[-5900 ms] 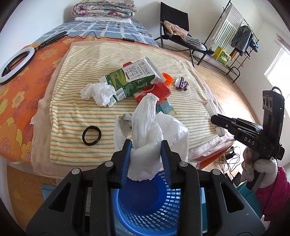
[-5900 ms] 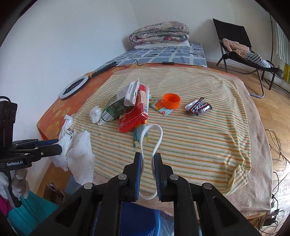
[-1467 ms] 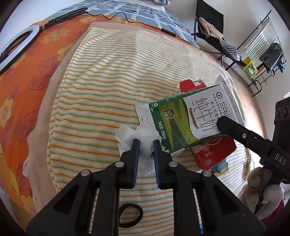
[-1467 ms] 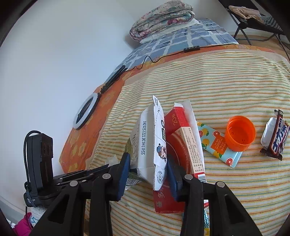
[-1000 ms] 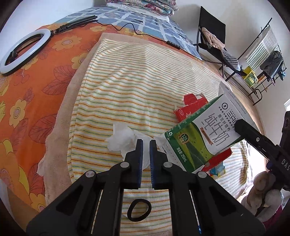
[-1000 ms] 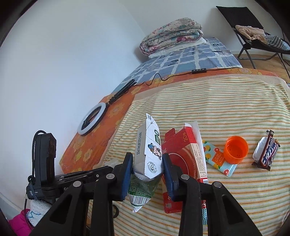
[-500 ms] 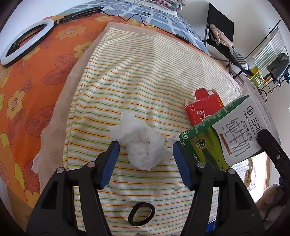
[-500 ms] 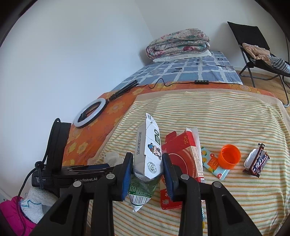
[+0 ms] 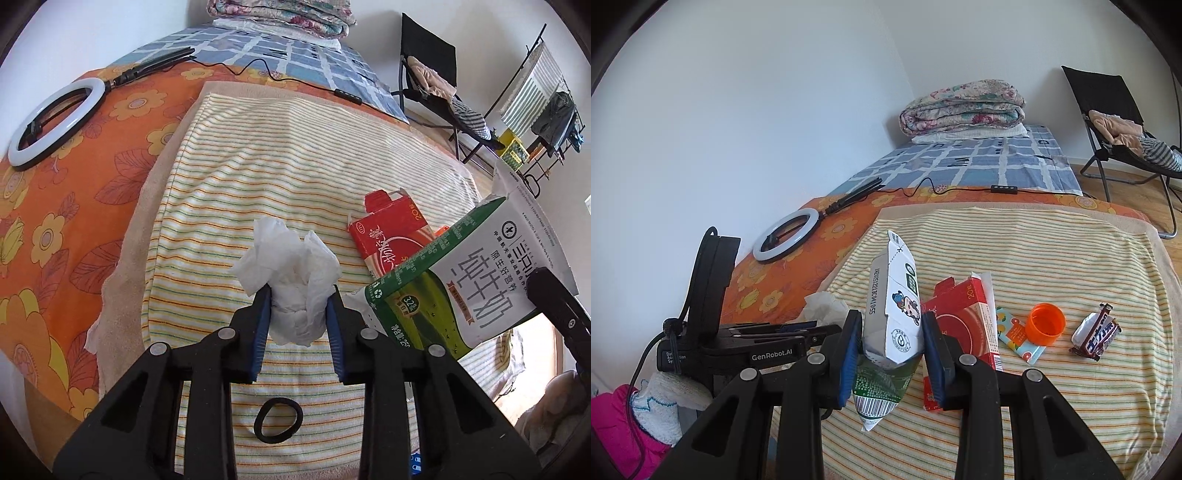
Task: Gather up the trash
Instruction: 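Carry tissue and wipe pack to the blue basket and open both tools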
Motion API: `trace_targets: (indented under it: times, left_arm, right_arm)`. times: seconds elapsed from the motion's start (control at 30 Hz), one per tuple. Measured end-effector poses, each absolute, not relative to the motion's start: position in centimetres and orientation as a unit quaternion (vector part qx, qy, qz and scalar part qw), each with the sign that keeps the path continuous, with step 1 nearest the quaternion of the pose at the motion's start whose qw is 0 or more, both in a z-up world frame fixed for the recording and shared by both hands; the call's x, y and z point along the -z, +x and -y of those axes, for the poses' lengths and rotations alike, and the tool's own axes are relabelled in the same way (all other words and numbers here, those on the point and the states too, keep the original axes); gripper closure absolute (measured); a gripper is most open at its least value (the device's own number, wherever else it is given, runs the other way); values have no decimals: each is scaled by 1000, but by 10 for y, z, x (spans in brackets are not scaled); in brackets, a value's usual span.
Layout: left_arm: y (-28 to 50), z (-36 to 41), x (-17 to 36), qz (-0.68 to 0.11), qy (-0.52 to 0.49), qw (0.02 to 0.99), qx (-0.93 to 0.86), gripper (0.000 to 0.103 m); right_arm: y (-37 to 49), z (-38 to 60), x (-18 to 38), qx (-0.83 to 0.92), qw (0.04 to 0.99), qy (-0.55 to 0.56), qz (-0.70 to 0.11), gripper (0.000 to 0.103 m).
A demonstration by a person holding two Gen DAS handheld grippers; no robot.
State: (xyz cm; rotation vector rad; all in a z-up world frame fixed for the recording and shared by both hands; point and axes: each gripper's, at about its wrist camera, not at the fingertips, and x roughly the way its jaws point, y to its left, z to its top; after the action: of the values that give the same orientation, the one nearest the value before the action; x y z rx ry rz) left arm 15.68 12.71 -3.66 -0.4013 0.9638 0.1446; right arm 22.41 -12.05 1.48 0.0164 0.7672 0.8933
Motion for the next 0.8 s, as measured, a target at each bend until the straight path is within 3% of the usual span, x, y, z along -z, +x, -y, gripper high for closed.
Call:
trace_targets:
  times: [0.4, 0.8]
  left_arm:
    - [102, -80, 2, -438, -140, 888, -22, 75]
    - [36, -13, 21, -459, -100, 882, 36, 75]
  right_arm:
    - [165, 169, -32, -424, 837, -27, -345, 70]
    - [103, 220, -24, -418, 833, -50, -359, 70]
